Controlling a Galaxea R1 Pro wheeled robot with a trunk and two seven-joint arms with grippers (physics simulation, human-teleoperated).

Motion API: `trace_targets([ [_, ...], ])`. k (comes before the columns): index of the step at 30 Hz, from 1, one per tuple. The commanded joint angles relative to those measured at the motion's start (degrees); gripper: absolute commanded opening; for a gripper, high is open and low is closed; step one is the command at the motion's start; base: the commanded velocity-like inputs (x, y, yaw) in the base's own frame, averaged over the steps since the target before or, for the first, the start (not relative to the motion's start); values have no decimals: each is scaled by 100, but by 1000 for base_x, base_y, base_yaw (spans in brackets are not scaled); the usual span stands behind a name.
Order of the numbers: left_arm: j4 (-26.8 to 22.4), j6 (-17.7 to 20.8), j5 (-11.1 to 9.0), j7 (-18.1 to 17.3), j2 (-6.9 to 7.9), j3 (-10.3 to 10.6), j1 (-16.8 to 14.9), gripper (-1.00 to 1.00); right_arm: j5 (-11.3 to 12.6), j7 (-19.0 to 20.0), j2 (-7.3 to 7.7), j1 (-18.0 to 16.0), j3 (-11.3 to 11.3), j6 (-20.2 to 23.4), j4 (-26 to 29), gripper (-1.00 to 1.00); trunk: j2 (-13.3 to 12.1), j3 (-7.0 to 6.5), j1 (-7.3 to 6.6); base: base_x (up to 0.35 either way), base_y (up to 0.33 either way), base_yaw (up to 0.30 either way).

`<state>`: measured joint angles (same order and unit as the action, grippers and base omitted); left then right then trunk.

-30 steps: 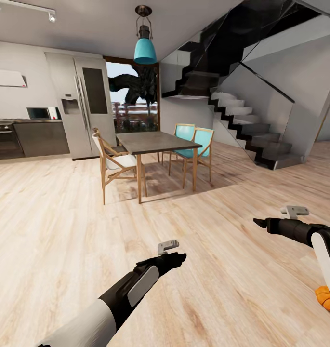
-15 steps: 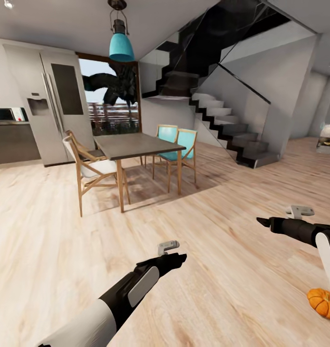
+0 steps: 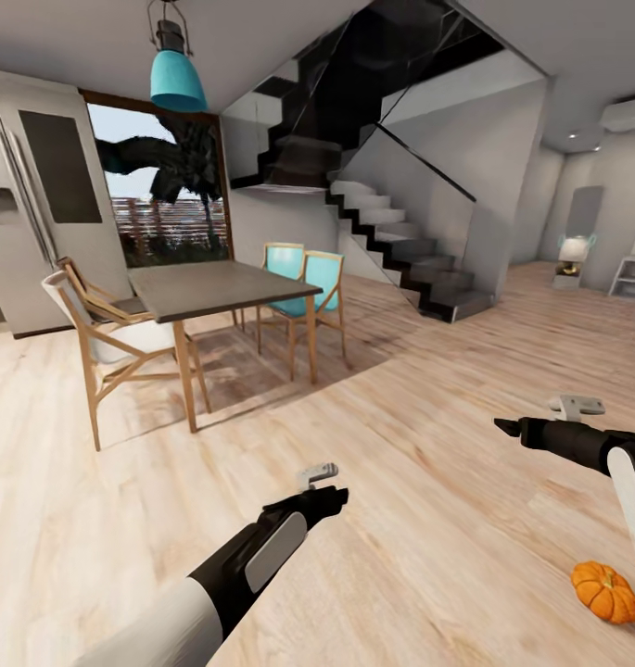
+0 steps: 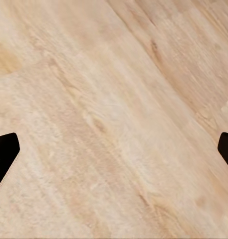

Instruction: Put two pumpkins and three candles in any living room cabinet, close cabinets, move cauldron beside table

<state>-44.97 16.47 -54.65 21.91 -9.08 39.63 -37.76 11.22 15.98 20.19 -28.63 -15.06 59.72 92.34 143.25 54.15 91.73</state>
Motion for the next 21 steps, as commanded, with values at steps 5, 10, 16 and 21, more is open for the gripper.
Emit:
trace_targets([
  [5,-12,5,-39,172,1,18,-2,100,11,11,-1,-4,-6,28,3,100,2,-1,2,337,37,-242],
  [10,-12,5,-40,205,4,15,-3,100,11,11,1,-6,-6,28,3,100,2,-4,2,312,130,-242],
  [16,5,5,-41,208,3,18,-2,100,11,11,-2,-7,-6,28,3,100,2,-4,2,296,180,-242],
  [21,34,5,-44,206,-3,18,-2,100,11,11,1,-10,-6,28,3,100,2,-5,2,291,193,-241],
])
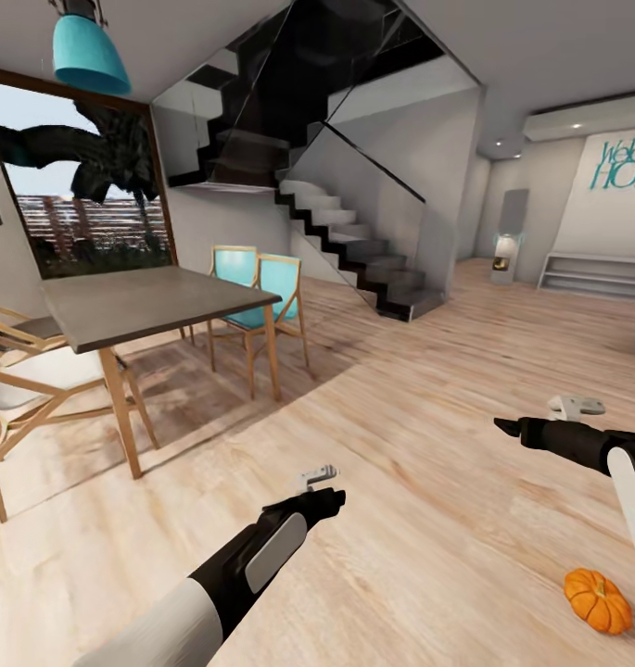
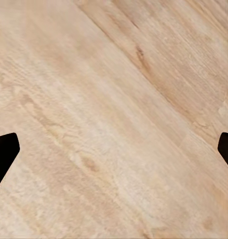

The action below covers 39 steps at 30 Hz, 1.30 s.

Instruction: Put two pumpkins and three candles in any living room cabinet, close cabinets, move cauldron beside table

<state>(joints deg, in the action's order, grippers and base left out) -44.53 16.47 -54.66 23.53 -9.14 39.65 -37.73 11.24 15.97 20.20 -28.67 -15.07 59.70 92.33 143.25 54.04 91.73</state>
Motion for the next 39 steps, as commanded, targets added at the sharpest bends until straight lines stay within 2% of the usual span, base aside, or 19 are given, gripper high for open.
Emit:
trace_targets([
  [1,-5,5,-43,43,3,17,-5,100,10,12,-1,-6,-4,30,4,100,2,6,2,291,193,-241],
  [39,32,-7,-52,21,-11,12,-2,100,12,12,0,0,-4,30,5,100,2,6,2,293,173,-241],
])
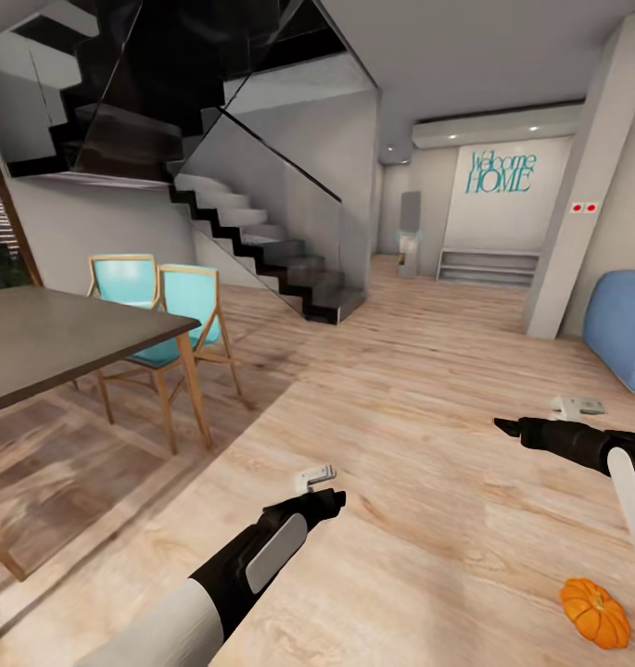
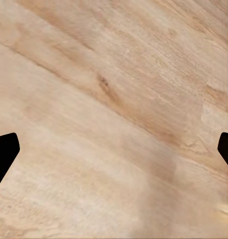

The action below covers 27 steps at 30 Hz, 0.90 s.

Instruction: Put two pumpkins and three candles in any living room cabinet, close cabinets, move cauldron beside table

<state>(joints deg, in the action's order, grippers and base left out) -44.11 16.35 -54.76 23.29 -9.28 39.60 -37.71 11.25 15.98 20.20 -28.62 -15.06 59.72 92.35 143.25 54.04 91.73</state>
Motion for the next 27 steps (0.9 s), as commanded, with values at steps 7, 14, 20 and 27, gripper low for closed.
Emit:
trace_targets([
  [7,-4,-106,-44,44,5,22,-7,100,11,11,0,-3,-5,28,2,100,3,6,2,335,12,-241],
  [14,8,-114,-44,44,1,22,-5,100,9,12,1,-3,-5,28,2,100,3,-2,2,338,5,-231],
  [20,14,-121,-48,45,-2,22,-5,100,9,12,-2,-3,-5,28,2,100,3,-14,2,323,116,-227],
  [27,16,-138,-52,44,-9,22,-4,100,10,10,1,-3,-5,28,2,100,3,-29,2,295,192,-227],
])
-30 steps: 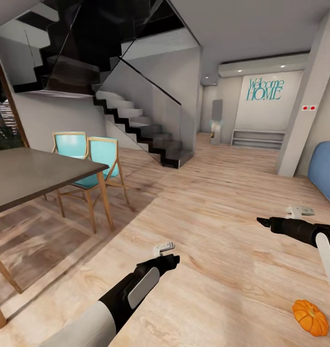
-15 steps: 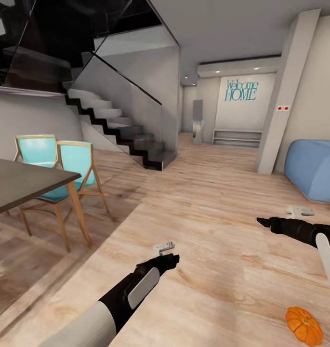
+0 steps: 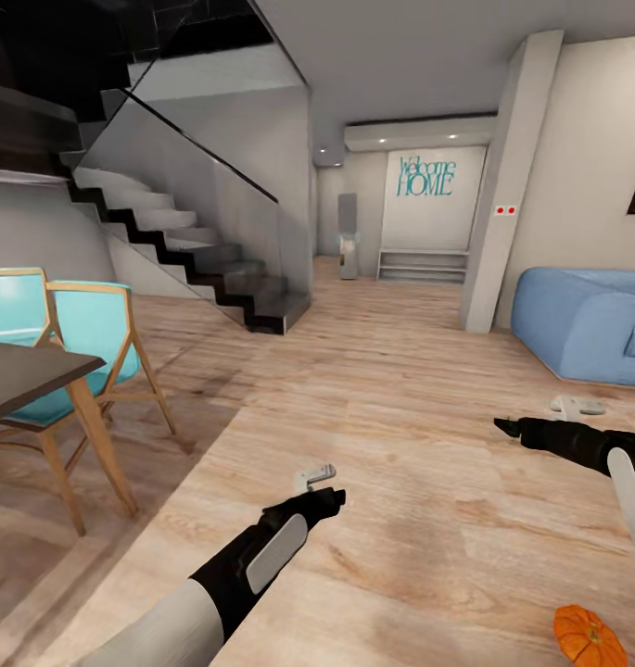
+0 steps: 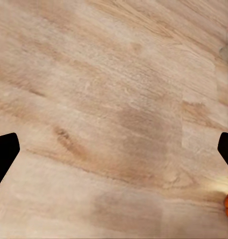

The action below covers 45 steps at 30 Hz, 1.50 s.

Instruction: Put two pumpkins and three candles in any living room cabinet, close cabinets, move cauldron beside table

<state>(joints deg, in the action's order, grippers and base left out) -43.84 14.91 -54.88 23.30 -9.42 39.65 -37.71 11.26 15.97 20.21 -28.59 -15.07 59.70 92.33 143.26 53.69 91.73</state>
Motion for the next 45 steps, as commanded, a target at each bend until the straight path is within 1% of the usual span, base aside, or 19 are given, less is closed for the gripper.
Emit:
trace_targets([
  [1,-11,5,-40,44,1,17,-5,100,10,12,0,-6,-4,30,4,100,2,4,2,289,204,-227],
  [20,-10,3,-32,43,10,34,-5,100,11,14,-5,-6,-4,30,4,100,2,-38,2,292,194,-227],
  [38,63,-5,-15,43,13,43,-5,100,8,-15,-25,-6,-4,30,4,100,2,-70,2,320,103,-224],
  [41,73,-7,-13,43,18,43,-2,100,-30,-52,-28,3,2,30,4,100,2,-70,2,338,9,-212],
  [42,299,-190,-14,43,27,37,-8,100,-262,-911,-88,71,147,30,4,100,2,-70,2,339,1,-193],
  [45,339,-207,-18,43,27,32,-8,100,-302,-1047,-96,78,255,30,4,100,2,-64,2,339,0,-183],
])
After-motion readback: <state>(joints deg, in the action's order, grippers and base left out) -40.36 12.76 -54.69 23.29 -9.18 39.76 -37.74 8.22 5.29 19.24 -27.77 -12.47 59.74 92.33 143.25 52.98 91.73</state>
